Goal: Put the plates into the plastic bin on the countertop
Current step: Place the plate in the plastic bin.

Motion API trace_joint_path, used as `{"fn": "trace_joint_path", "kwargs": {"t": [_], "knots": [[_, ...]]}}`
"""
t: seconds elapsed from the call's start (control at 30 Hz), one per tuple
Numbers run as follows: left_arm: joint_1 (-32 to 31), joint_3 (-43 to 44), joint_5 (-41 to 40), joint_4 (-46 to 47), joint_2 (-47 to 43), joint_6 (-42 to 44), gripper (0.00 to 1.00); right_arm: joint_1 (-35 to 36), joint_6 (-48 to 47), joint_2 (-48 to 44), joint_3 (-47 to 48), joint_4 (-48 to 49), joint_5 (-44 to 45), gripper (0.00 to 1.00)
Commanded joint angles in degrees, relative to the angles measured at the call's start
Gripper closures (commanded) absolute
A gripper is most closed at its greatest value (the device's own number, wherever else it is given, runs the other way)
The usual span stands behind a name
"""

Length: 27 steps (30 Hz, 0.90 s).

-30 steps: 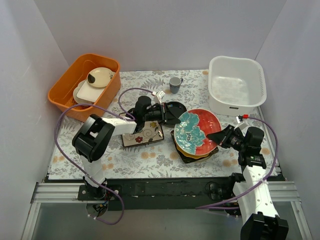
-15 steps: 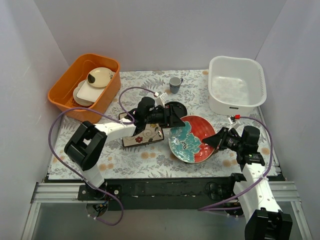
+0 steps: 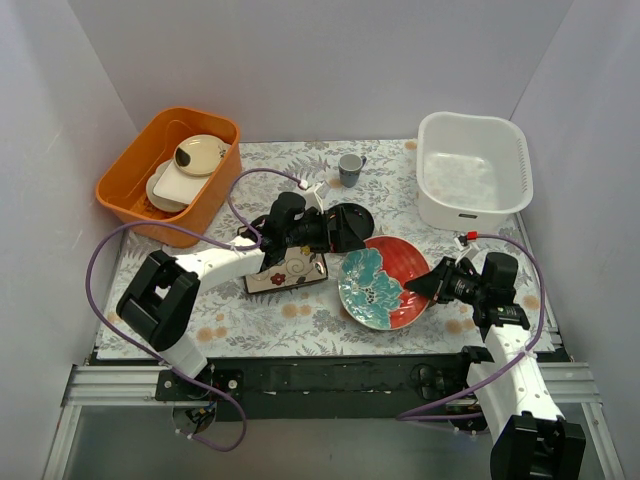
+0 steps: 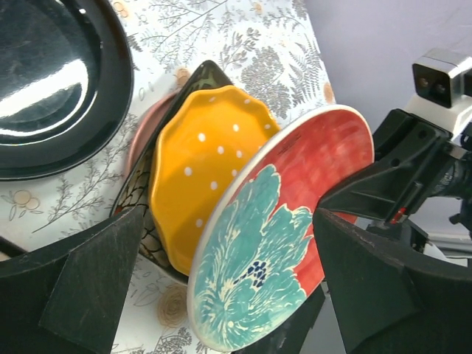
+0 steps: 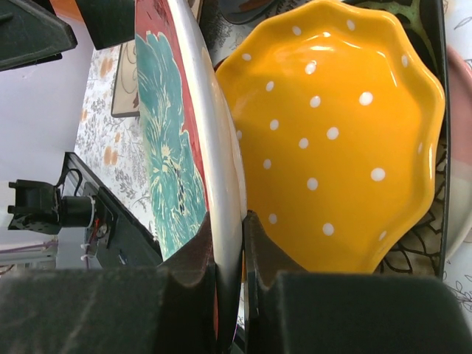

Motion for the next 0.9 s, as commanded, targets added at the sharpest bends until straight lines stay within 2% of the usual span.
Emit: {"fn": "trace_joint_path", "kwargs": {"t": [0.0,0.3,0.53,0.87], "knots": [[0.0,-0.3,-3.8,-2.5,-2.0,3.3,0.02,-0.1,1.0,-0.7,4.5,3.2,-4.1,0.99],[0.1,-0.8,-4.9,-2.9,-4.3,4.6,0.02,0.0,2.6,-1.1,3.3,4.0,-3.7,0.99],[0.1,-3.5,-10.9,-6.9,-10.7,5.6,0.02,-0.1,0.5,3.2,6.6,3.8,-3.5,0.99],[0.1,-9.5,-21.5,-15.3,-23.0,4.8,0.02,-0.1,0.9,10.9,11.0,9.2,-7.1,0.99]]}}
